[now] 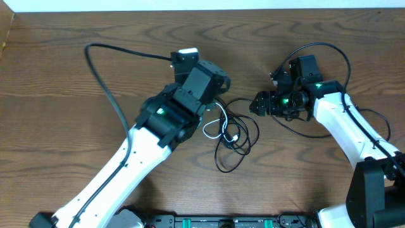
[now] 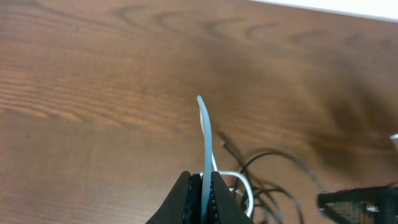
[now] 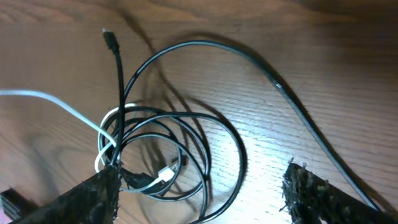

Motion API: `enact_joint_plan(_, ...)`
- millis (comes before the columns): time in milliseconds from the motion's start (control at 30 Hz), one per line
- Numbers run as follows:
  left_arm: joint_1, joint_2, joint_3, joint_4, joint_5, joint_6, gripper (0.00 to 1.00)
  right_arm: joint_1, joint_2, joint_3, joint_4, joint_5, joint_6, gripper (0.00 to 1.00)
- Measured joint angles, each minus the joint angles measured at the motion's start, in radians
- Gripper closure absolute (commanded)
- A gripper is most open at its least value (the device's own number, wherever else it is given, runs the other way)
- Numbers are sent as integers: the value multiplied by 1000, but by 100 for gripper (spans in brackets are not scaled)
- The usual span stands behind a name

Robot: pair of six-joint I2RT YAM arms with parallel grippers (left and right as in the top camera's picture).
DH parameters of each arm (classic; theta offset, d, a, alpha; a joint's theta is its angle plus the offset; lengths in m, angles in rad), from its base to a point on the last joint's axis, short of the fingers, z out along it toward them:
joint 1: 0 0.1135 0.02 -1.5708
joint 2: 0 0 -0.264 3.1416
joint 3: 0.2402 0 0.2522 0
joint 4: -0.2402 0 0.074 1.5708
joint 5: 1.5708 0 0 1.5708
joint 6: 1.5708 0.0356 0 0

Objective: Untangle cables

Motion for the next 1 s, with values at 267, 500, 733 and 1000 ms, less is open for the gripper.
enact_joint_plan(267,82,107,0,-117,10,-32,92,69,0,0,2,-8,37,46)
enact_joint_plan(500,254,115,-1,-158,148,-47,92,160,0,0,58,14,140,62)
enact_joint_plan(733,429,169,-1,-210,340,-48,92,282,13,0,110,117,269,69)
enact_joint_plan(1000,451,186,-1,-212,443,-42,92,362,117,0,144,163,334,68)
